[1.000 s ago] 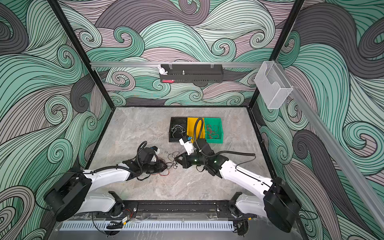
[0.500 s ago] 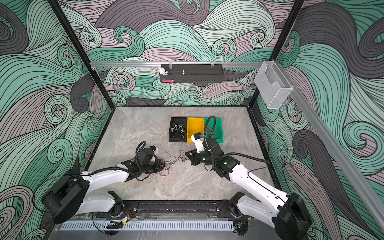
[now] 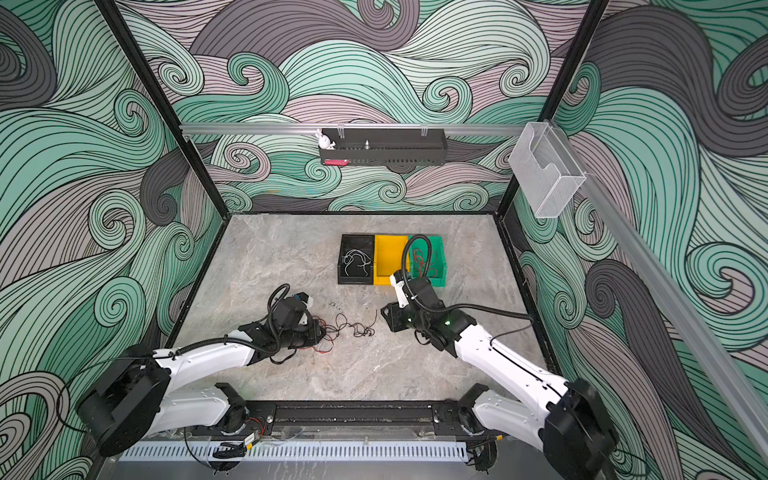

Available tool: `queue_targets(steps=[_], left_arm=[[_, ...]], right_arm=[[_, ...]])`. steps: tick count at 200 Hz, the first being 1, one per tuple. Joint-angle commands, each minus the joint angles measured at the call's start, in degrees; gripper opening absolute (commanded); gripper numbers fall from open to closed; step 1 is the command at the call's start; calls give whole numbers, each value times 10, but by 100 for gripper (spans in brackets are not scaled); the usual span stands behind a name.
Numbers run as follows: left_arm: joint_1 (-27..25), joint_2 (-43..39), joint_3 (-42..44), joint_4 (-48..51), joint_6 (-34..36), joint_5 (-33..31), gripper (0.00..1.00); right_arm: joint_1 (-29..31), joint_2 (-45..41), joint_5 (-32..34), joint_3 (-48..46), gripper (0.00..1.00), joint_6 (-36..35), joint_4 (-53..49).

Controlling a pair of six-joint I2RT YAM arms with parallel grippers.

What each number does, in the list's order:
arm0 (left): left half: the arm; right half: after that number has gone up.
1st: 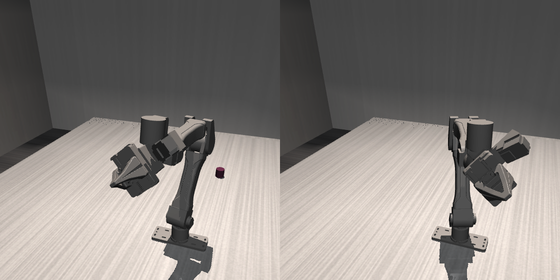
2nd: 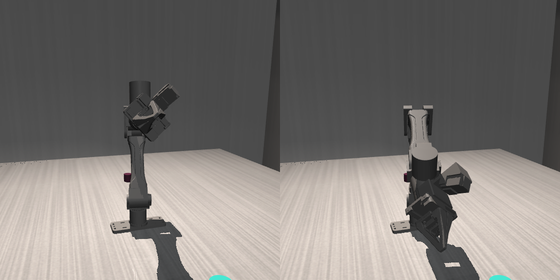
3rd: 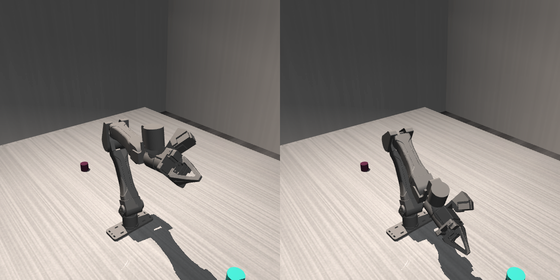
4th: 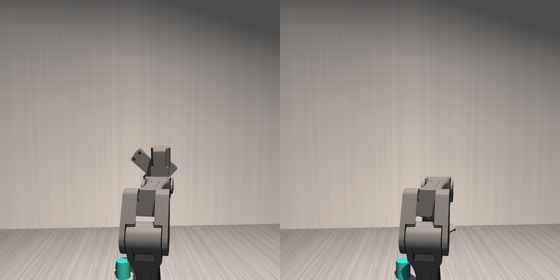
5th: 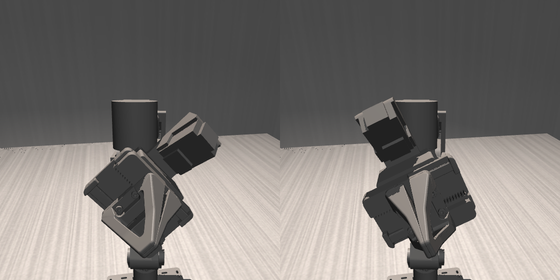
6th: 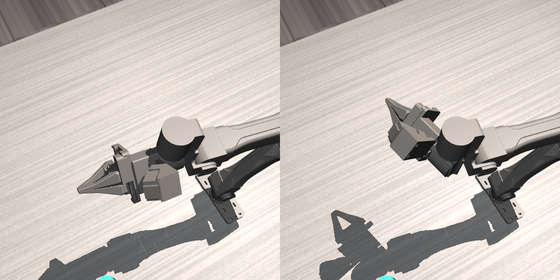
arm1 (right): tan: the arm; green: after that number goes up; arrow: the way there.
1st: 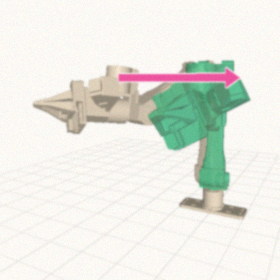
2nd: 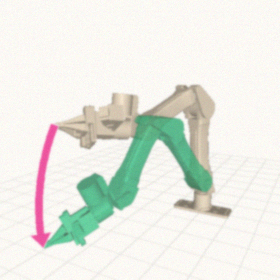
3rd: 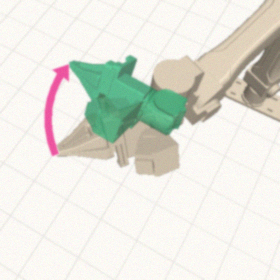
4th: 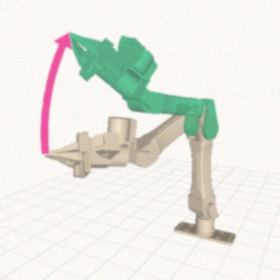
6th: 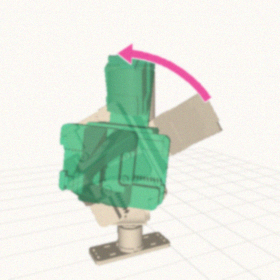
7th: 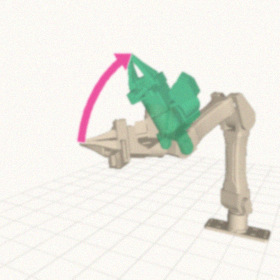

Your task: Untangle the cables

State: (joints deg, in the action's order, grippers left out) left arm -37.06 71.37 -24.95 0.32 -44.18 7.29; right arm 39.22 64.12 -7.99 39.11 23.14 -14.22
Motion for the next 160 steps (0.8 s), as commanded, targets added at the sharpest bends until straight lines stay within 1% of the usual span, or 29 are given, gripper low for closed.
queue_targets(steps=[1, 29, 50, 66, 83, 107, 125, 136, 160], left_arm=[[-3, -21, -9, 28, 5, 3, 18], [-3, -52, -21, 67, 9, -9, 22], [-3, -81, -24, 93, 14, -26, 30], [-3, -97, -22, 110, 17, -46, 39], [-2, -102, -16, 110, 20, -62, 45], [0, -86, -9, 93, 18, -63, 49], [-1, -62, -14, 85, 19, -57, 54], [-1, -45, -20, 82, 24, -53, 56], [-1, -10, -29, 82, 29, -59, 55]], right_arm=[[27, 42, 4, 10, 46, -7, 25], [62, 121, 36, 45, 59, -20, 31], [76, 177, 61, 67, 69, -19, 31], [85, 215, 70, 78, 70, -19, 30], [90, 246, 75, 85, 71, -16, 36], [91, 269, 86, 85, 69, -2, 48], [91, 284, 88, 84, 62, 8, 60], [93, 295, 83, 88, 56, 10, 63], [99, 314, 81, 94, 41, 12, 62]])
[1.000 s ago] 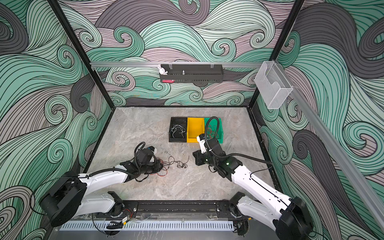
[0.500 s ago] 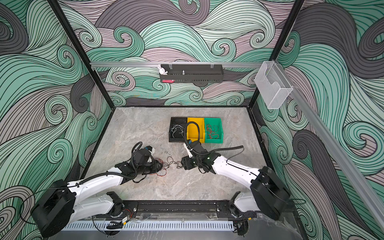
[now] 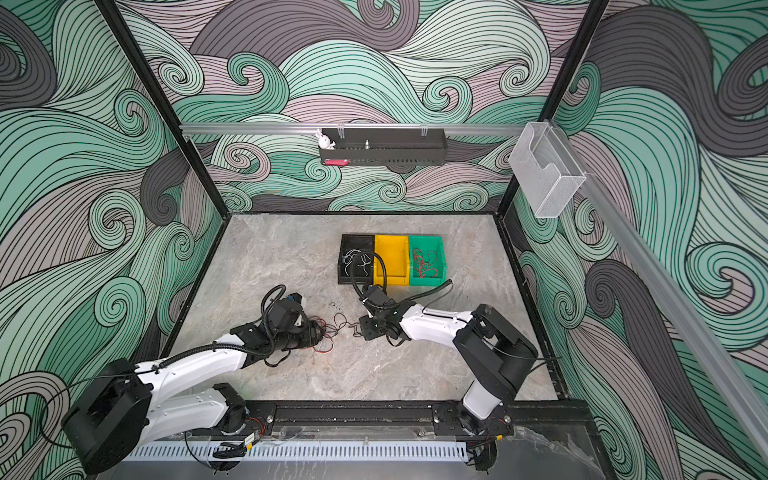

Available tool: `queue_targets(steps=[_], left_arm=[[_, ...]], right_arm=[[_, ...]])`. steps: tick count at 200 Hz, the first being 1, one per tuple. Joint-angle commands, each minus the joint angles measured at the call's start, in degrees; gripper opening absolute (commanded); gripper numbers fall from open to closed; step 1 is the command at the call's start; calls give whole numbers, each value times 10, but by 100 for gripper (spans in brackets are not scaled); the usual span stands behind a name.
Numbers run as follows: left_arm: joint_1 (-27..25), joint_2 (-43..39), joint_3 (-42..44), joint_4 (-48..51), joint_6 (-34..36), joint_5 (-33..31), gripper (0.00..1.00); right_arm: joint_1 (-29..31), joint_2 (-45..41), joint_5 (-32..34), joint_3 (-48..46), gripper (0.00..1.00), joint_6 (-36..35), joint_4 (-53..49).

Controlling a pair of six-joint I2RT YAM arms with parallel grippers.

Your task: Untangle the cables

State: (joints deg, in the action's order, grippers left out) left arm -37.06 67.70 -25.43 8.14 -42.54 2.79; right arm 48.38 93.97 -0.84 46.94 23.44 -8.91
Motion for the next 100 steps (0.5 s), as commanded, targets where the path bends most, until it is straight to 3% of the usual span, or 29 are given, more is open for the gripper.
queue_targets(steps=[1, 33, 48, 64, 100], left_arm=[[0, 28, -25, 5, 12, -15, 55], [0, 46, -22, 5, 7, -32, 51], [0, 51, -20, 7, 4, -43, 43], [0, 55, -20, 11, 3, -48, 36], [2, 60, -15, 11, 2, -49, 35]], right_arm=[[8, 15, 9, 16, 40, 9, 9], [9, -10, 23, 6, 22, 5, 7], [9, -30, 34, 4, 15, 0, 0], [9, -57, 49, 3, 11, -6, -11], [8, -121, 79, 2, 9, -24, -48]])
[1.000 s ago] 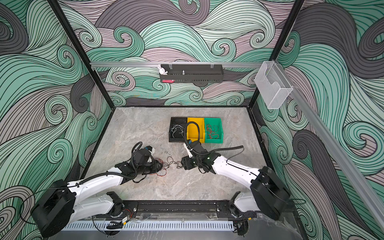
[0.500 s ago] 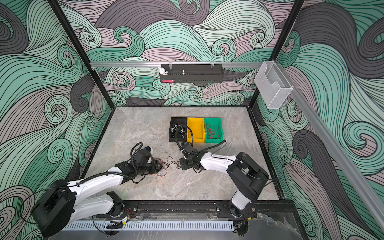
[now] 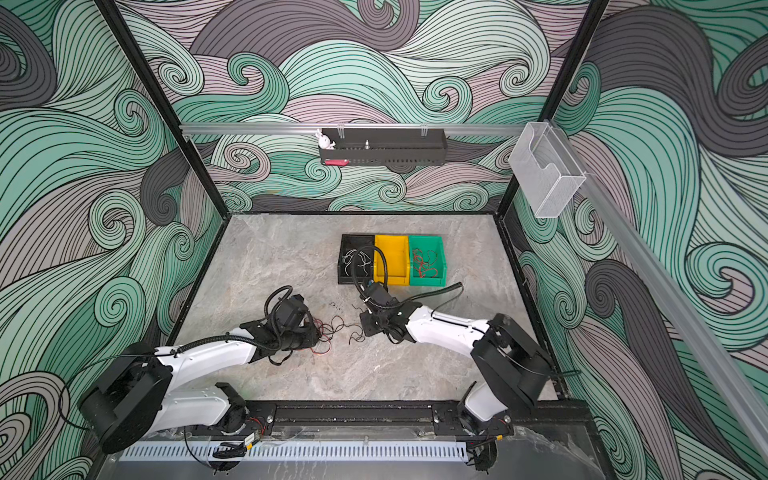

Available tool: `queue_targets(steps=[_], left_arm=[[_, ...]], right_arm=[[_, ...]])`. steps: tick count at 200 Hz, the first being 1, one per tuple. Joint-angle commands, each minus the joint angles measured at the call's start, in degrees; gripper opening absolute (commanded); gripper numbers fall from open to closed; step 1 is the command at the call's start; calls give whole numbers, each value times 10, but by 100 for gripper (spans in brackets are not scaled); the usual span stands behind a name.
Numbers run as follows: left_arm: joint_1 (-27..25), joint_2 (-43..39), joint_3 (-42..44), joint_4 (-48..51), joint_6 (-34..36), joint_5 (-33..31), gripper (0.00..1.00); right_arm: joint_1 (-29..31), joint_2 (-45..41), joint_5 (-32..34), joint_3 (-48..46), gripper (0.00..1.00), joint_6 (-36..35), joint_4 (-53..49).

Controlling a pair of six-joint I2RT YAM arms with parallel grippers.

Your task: Untangle the cables

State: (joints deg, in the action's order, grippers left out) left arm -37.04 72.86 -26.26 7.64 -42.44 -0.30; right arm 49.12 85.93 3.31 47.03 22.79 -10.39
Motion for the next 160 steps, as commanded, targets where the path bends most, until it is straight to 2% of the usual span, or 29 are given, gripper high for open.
queue_targets(steps=[1, 41, 84, 100, 133, 160], left_arm=[[2, 9, -6, 16, 1, -17, 35], [6, 4, 0, 16, 2, -16, 34], [7, -1, 4, 18, 3, -9, 33], [8, -2, 7, 18, 2, -7, 31], [8, 1, 9, 16, 2, -3, 30], [10, 1, 10, 16, 2, -3, 30]], right_arm=[[0, -42, 38, 2, 9, -17, -34], [-11, -127, 68, 4, 7, -39, -79], [-45, -231, 60, 6, 7, -59, -125], [-65, -268, 41, 8, 8, -62, -136], [-112, -329, -41, 19, 8, -59, -150], [-132, -355, -54, 42, 7, -69, -173]])
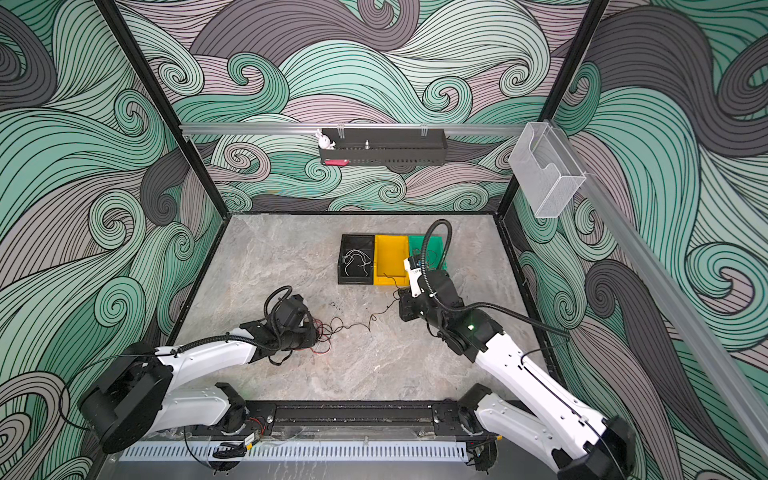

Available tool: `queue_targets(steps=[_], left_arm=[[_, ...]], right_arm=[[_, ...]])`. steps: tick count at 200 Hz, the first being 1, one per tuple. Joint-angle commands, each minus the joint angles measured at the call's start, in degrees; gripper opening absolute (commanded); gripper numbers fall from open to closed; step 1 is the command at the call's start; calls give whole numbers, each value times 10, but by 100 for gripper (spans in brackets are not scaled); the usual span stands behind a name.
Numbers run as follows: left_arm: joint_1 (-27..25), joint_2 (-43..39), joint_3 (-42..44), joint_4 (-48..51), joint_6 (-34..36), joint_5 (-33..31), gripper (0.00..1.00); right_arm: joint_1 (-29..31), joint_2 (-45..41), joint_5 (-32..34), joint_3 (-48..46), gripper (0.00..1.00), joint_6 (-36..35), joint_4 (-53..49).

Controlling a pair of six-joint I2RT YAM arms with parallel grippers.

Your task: Untangle the cables

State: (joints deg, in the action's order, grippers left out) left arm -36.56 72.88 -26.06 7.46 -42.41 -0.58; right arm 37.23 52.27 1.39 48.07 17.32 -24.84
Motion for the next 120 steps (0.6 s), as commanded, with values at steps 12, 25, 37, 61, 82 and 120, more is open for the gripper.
queue_targets(steps=[12, 25, 37, 61, 82, 120], left_arm=[[5, 2, 8, 17, 2, 1, 30], [5, 2, 8, 18, 2, 1, 30], [6, -1, 7, 20, 3, 1, 30], [7, -3, 10, 22, 3, 0, 29], [9, -5, 11, 24, 3, 1, 29], [11, -19, 11, 33, 6, 2, 29]], right_arm=[[-20, -24, -31, 45, 7, -22, -41], [-29, -30, -23, 57, 7, -30, -52], [-40, -34, -18, 68, 7, -35, -61], [-68, -39, -17, 89, 7, -41, -69], [-91, -38, -17, 107, 7, -43, -78], [-138, -33, -24, 129, 7, -38, -84]])
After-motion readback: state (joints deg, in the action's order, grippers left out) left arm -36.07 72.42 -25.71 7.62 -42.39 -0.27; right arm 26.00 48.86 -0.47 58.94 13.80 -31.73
